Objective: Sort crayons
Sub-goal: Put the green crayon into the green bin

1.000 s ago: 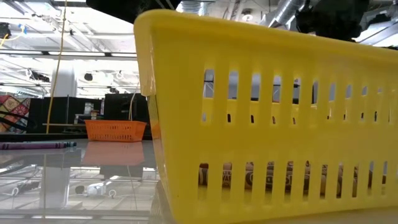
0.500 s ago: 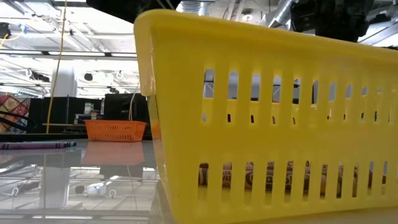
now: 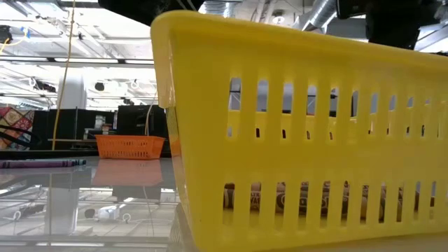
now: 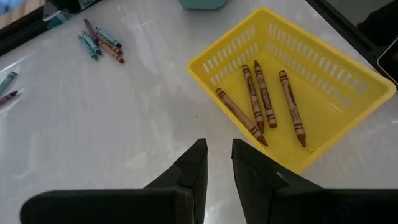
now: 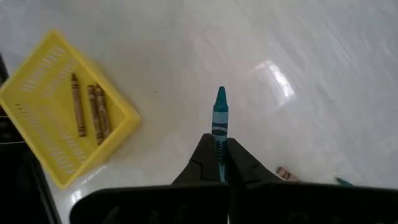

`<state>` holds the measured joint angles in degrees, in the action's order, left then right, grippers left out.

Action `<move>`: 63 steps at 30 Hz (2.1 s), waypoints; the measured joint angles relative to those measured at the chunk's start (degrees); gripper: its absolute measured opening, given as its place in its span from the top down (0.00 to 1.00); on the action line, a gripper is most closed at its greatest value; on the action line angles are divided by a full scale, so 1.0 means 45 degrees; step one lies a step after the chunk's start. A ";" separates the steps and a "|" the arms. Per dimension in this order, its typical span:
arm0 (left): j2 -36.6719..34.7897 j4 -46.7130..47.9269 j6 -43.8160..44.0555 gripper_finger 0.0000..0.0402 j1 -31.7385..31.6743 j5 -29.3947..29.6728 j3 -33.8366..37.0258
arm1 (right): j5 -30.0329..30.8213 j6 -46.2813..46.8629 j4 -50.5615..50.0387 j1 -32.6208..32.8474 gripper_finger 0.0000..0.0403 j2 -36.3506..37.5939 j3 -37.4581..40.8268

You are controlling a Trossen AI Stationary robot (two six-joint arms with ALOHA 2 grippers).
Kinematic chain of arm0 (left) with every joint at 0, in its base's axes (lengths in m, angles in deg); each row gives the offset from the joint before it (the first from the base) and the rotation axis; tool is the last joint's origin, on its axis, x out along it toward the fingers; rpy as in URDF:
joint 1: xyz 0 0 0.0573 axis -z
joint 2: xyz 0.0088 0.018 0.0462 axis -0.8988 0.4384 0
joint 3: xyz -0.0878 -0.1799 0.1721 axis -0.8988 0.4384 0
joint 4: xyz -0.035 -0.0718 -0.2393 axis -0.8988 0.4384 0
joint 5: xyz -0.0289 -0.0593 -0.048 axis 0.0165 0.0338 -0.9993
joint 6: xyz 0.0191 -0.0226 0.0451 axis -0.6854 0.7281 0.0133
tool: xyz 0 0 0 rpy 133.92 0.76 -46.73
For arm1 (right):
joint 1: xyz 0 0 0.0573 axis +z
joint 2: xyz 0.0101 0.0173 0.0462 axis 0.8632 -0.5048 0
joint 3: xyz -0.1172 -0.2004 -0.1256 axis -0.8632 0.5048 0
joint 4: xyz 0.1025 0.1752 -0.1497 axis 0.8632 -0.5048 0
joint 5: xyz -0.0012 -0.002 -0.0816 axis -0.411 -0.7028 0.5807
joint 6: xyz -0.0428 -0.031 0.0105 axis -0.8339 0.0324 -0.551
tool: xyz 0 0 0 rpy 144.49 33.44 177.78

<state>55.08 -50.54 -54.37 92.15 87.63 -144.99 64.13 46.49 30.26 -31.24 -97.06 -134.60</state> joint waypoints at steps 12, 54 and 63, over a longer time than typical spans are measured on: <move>0.0000 -0.0179 -0.0119 0.84 -0.0218 -0.0015 0.0000 | 0.1156 0.1525 0.0657 0.1684 1.00 -0.0005 0.0000; 0.0000 -0.1420 -0.1109 0.84 -0.1360 -0.1369 0.0000 | 0.1636 0.6875 -0.2629 0.5883 1.00 -0.5559 -0.5406; 0.0000 -0.2322 -0.1598 0.84 -0.2278 -0.2802 0.0000 | 0.1619 1.0353 -0.3432 0.7363 1.00 -0.6115 -0.5416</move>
<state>55.08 -60.99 -61.56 81.90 75.02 -144.99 71.42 93.08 14.82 1.89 -124.58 -158.97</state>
